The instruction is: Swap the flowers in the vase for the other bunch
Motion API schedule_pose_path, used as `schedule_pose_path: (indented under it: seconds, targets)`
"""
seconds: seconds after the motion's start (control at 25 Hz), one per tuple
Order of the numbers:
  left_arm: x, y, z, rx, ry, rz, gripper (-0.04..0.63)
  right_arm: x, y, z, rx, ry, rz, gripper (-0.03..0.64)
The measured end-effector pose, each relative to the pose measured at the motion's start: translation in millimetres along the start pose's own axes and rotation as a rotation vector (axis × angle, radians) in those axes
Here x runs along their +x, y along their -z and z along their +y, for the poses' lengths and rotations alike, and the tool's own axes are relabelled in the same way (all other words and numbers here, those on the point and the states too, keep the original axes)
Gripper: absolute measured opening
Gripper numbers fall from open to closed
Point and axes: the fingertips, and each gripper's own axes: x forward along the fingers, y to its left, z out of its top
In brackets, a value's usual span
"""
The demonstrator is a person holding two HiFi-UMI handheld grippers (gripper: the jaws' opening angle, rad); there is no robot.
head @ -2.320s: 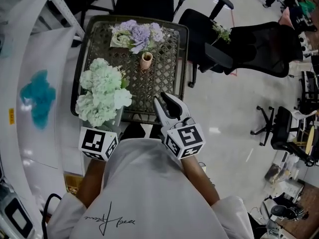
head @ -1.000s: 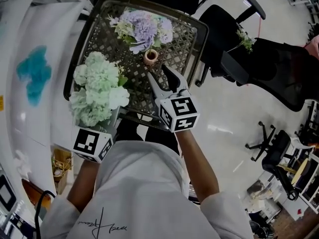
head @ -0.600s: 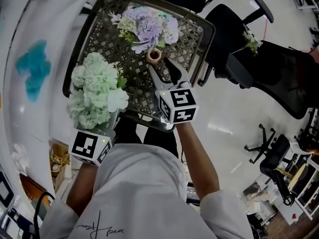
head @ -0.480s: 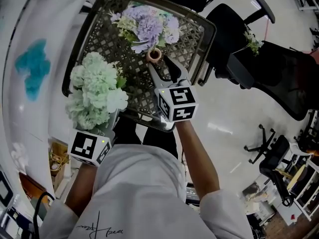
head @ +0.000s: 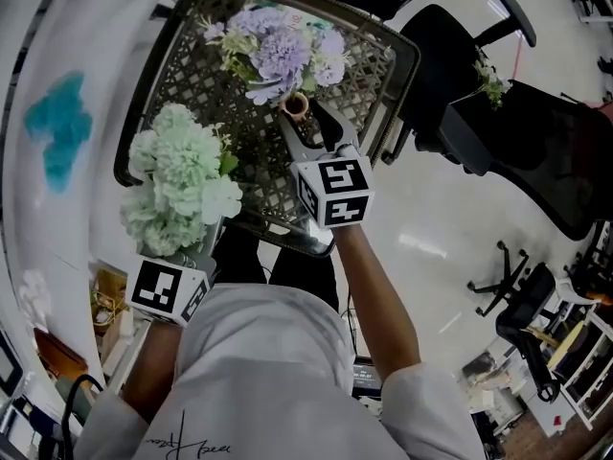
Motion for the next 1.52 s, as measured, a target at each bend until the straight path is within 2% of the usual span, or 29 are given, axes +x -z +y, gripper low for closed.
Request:
schedule_pose_path:
  seconds: [0.84, 1.52]
  targets:
    - [1.2, 8.4, 22.2, -0.038, -0.039, 0.025, 0.069, 38.1, 2.3, -5.3, -0.031, -0.011, 0.023, 0.193]
    - [4.5, 3.5, 30.1, -0.062, -0.057, 0.02, 0.069, 49.0, 0.6, -7.4, -0.084, 0.002, 0.05, 0.149]
